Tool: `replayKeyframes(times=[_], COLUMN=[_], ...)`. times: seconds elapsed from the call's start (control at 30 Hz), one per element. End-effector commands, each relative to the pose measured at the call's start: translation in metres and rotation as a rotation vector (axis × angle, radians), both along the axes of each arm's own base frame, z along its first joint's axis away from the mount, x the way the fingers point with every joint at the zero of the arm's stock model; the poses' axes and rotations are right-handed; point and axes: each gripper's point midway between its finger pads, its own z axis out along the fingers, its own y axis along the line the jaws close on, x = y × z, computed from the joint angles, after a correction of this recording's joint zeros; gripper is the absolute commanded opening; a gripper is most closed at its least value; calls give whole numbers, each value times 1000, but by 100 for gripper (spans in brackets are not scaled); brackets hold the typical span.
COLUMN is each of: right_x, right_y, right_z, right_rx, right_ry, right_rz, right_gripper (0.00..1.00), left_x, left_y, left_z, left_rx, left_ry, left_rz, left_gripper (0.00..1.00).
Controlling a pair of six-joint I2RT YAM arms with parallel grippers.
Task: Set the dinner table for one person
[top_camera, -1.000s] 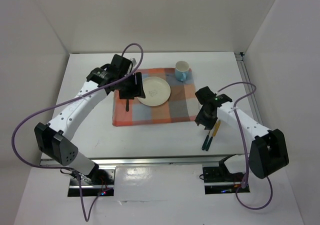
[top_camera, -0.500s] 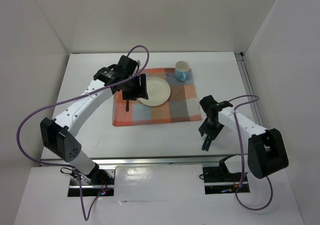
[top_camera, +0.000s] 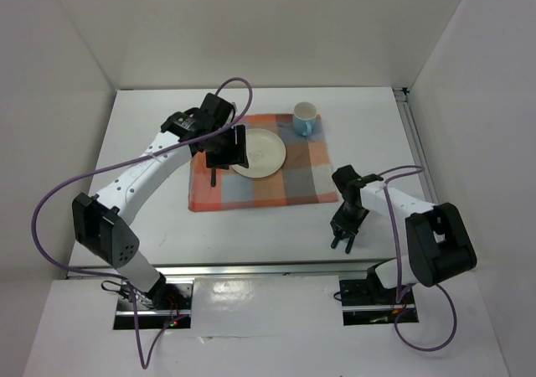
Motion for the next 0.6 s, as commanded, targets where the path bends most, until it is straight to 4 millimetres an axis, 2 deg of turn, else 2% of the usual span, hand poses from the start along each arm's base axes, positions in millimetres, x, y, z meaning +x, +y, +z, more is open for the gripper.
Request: replayKeyframes(times=[0.0,0.03,0.07,0.13,0.23,0.27,0.33,0.47,0.5,0.57], right_x=[15,21,21,26,39,51,63,111,121,139], right_y=[5,7,7,4,6,11,14,50,57,74], right_z=[-3,-1,-1,4,24,37,57,99,95,104], right_rx=[13,20,20,-4,-31,-27,-39,29,23,42], right_ry=[-49,-70,-71,-83,-150,-204,-280,-452,-452,-492], right_rz=[12,12,12,-2,23,30,102,351,388,526], right_gripper=[34,28,13,1,0,0,0,0,0,0], left_x=[6,6,6,4,8,6,3,2,3,4], left_y=[-1,-1,-1,0,-3,-1,-5,-1,1,3], left_z=[8,8,8,7,12,10,11,12,12,15], left_rx=[-3,-3,-3,1,-6,0,-21,-15,-8,2], left_ry=[-19,-19,-19,-11,-23,-13,1,-15,-19,-25], left_rz=[10,10,10,10,10,10,4,23,29,37], left_gripper=[73,73,73,73,73,73,73,73,73,73])
